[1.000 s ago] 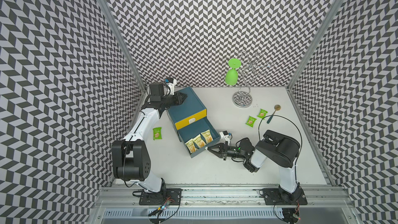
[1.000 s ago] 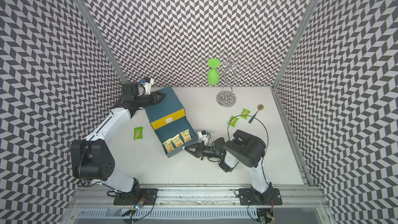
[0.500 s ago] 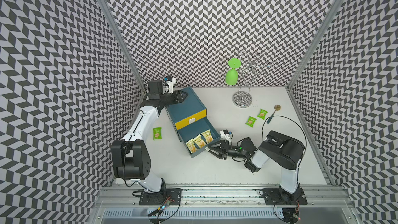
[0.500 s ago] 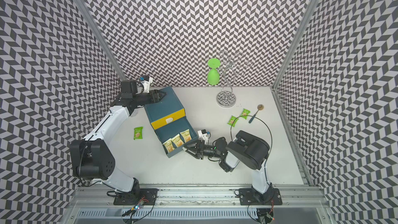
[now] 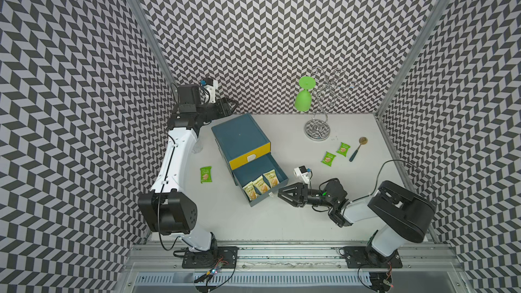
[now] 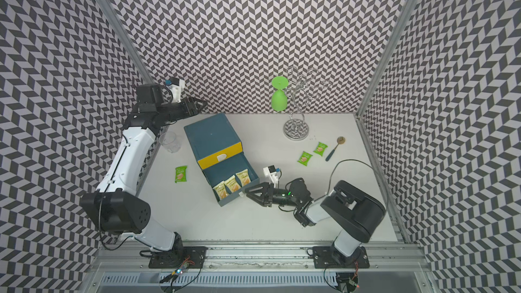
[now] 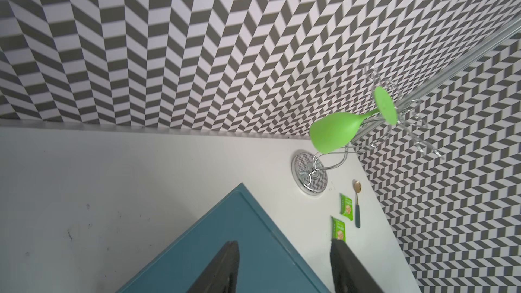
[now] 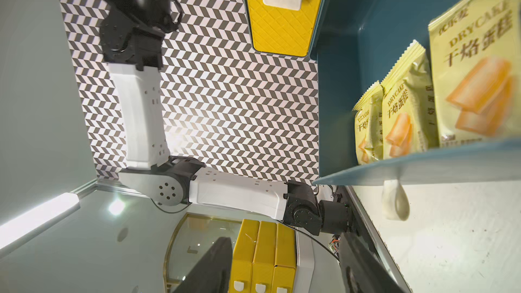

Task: Take the cookies out of the drawer
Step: Pick up the cookie from the drawer.

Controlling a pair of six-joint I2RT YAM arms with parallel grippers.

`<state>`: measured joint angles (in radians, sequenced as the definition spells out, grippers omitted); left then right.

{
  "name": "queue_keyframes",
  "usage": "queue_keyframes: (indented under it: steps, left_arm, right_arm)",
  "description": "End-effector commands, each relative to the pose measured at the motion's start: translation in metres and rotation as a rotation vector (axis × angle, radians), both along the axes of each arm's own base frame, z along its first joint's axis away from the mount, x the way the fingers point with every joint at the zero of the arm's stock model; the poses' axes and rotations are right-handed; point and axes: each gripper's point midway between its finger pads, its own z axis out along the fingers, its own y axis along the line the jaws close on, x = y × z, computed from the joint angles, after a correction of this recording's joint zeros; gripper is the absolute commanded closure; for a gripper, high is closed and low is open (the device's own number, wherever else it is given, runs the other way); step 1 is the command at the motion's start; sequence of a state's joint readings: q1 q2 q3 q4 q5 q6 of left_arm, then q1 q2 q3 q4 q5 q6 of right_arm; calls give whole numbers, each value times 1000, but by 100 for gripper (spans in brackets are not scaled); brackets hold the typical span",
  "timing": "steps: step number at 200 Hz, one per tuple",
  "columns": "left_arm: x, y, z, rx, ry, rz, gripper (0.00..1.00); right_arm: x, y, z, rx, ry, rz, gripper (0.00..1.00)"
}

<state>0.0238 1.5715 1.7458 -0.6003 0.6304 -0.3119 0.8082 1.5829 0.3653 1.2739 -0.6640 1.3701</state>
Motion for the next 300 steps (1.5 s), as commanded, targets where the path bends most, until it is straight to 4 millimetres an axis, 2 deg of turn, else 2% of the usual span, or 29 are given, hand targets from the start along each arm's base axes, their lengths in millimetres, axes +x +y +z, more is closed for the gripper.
queue_keyframes:
  steps: [1, 6, 7, 8, 15, 28, 51, 80, 92, 106, 140, 165, 217, 244, 270, 300]
  left_arm:
    - [-51, -9, 61, 10, -119, -6, 44]
    - [-62, -13, 66, 22, -135, -9, 44]
    - [-65, -13, 67, 25, -139, -7, 44]
    - [-67, -13, 68, 28, -139, -5, 44]
    - [-82, -17, 68, 47, -140, 6, 44]
    - [-110, -21, 55, 67, -104, 34, 44]
    - [-155, -27, 7, 41, 29, 83, 45]
    - [-210, -39, -65, 16, 226, 120, 51]
    - [-230, -44, -85, -1, 280, 126, 52]
    - [-244, -42, -106, 21, 330, 165, 52]
    - [-249, -48, -164, 128, 470, 218, 52]
    - [-254, -51, -189, 159, 521, 234, 52]
    - [-277, -34, -218, 180, 612, 285, 51]
    - [-274, -39, -233, 178, 625, 287, 50]
    - [-266, -46, -243, 175, 622, 283, 50]
    - [-258, -44, -254, 221, 626, 311, 50]
  right_arm:
    - [6, 5, -4, -173, -110, 11, 36]
    - [10, 6, 0, -220, -147, 3, 35]
    - [12, 8, 7, -215, -151, 3, 35]
    - [12, 6, 0, -241, -147, 2, 35]
    - [18, 7, 8, -304, -219, -10, 35]
    - [30, 5, 20, -399, -286, -29, 35]
    - [47, 0, 39, -498, -385, -19, 34]
    - [73, -5, 58, -643, -490, -34, 34]
    - [81, -3, 62, -684, -520, -31, 34]
    - [87, 1, 63, -727, -542, -13, 34]
    - [90, 22, 55, -816, -595, 46, 34]
    - [89, 27, 49, -828, -591, 73, 34]
    - [95, 35, 32, -845, -595, 106, 34]
    - [97, 43, 29, -849, -606, 131, 34]
    - [92, 51, 21, -884, -627, 178, 34]
    - [85, 58, 8, -915, -634, 224, 34]
